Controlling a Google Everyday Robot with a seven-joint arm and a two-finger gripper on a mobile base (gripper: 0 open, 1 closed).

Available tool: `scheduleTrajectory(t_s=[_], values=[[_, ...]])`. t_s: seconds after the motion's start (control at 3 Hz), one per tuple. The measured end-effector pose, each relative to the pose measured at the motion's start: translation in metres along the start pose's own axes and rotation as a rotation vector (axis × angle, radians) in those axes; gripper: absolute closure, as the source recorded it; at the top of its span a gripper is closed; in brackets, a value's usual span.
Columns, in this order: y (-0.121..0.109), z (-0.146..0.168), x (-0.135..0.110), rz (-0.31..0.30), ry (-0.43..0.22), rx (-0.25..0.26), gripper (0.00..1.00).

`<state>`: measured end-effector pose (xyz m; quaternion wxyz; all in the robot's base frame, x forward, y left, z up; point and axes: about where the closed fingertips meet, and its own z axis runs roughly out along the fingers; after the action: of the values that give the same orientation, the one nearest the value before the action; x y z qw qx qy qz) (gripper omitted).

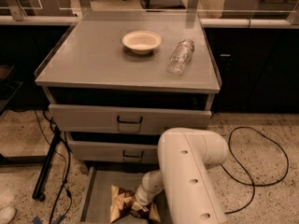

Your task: Pick brown chip bag from bottom drawer and place on counter

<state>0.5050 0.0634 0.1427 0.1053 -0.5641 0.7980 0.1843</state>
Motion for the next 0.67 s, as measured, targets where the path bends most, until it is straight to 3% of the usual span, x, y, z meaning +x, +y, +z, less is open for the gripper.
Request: scheduleTrajectory(t_s=[0.33, 0.67], values=[[-0.004, -0.052, -0.012, 0.044, -0.019, 0.085, 1.0], [0.021, -0.101, -0.01, 0.044, -0.028, 0.127, 1.0]])
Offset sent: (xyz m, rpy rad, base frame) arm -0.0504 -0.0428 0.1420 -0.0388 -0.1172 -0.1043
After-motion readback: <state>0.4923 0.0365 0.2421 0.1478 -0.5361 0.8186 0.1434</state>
